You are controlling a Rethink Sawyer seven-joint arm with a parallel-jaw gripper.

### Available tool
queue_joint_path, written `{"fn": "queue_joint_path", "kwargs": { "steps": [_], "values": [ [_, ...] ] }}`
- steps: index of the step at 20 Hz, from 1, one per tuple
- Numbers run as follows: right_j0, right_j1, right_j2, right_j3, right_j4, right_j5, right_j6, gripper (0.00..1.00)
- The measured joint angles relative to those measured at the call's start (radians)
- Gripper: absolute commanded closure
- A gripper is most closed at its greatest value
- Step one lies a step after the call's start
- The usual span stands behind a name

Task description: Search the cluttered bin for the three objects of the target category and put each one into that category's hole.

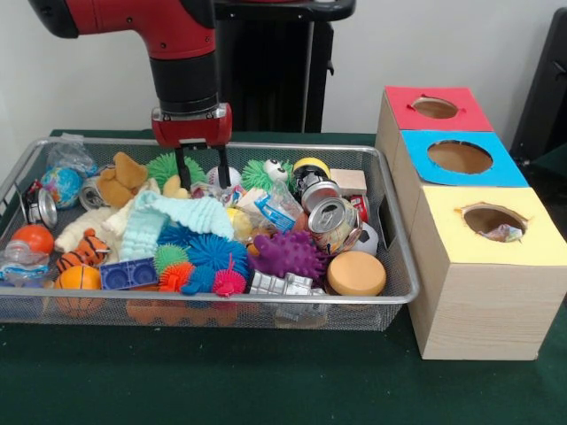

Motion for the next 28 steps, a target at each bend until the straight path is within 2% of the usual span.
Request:
{"fn": "queue_joint_path", "kwargs": {
  "steps": [18, 19, 28],
  "values": [
    [0.000, -0.001, 0.018, 0.000, 0.006, 0.000, 0.000, 0.00],
    [0.000, -0.001, 0.018, 0.000, 0.006, 0.000, 0.000, 1.00],
    [0.019, -0.010, 0.018, 0.000, 0.005, 0.000, 0.000, 1.00]
  ]
}}
